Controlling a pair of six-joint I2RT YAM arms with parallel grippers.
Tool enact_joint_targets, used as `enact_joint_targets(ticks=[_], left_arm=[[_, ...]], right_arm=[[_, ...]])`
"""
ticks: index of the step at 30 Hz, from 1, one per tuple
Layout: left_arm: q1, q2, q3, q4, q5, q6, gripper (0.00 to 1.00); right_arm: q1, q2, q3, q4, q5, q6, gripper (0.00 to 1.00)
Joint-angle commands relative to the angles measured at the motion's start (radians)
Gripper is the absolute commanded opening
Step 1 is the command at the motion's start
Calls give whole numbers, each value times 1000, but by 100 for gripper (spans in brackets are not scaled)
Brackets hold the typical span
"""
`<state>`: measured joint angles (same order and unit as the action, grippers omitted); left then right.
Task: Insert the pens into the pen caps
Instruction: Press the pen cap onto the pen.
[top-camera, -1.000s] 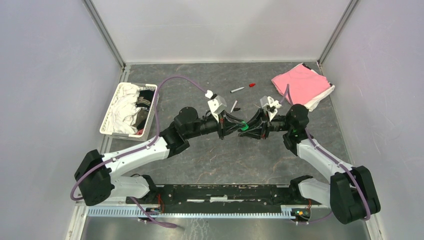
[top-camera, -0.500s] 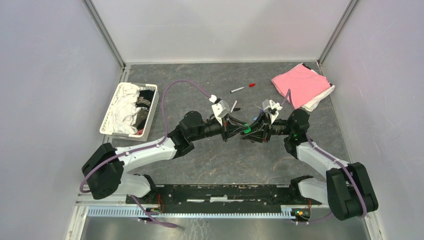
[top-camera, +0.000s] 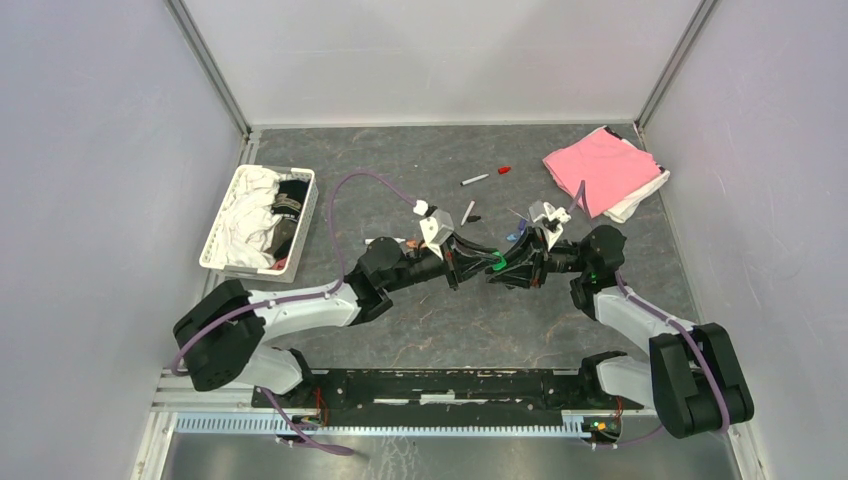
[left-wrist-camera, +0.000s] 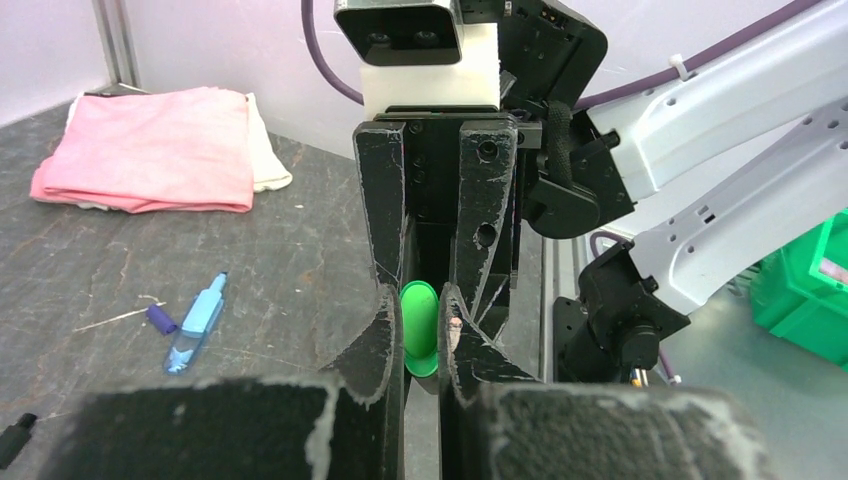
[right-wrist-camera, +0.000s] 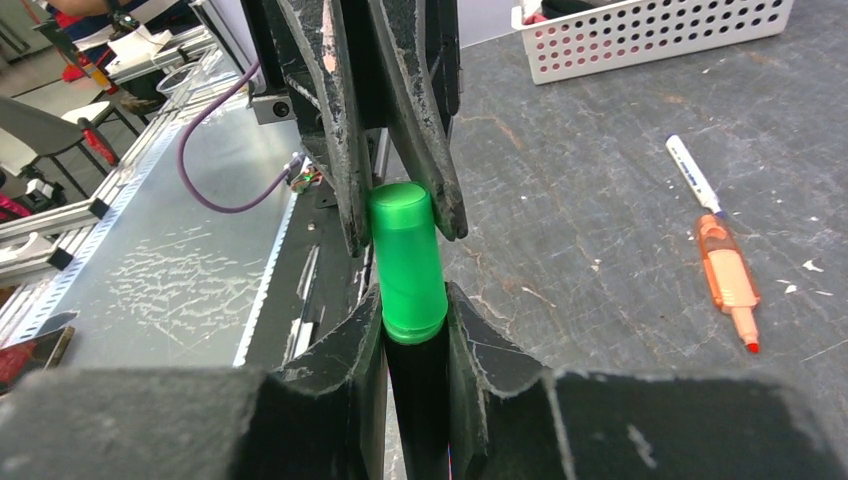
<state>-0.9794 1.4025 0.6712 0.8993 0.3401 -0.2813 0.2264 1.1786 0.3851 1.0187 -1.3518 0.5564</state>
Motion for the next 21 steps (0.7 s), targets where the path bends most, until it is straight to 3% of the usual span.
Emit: enact_joint_targets(ticks=[1, 7, 16, 21], left_arm=[[-100, 81, -102, -277, 256, -74, 2], [-96, 74, -73, -487, 331, 6, 2], [-80, 220, 21, -587, 489, 58, 2], [-62, 201, 21, -714, 427, 89, 2]], right_arm=[[-15, -17, 40, 217, 176, 62, 0], [-13, -19, 36, 258, 159, 77, 0], [-3, -51, 23, 262, 133, 55, 0], [-4, -64, 42, 88, 149, -71, 0]])
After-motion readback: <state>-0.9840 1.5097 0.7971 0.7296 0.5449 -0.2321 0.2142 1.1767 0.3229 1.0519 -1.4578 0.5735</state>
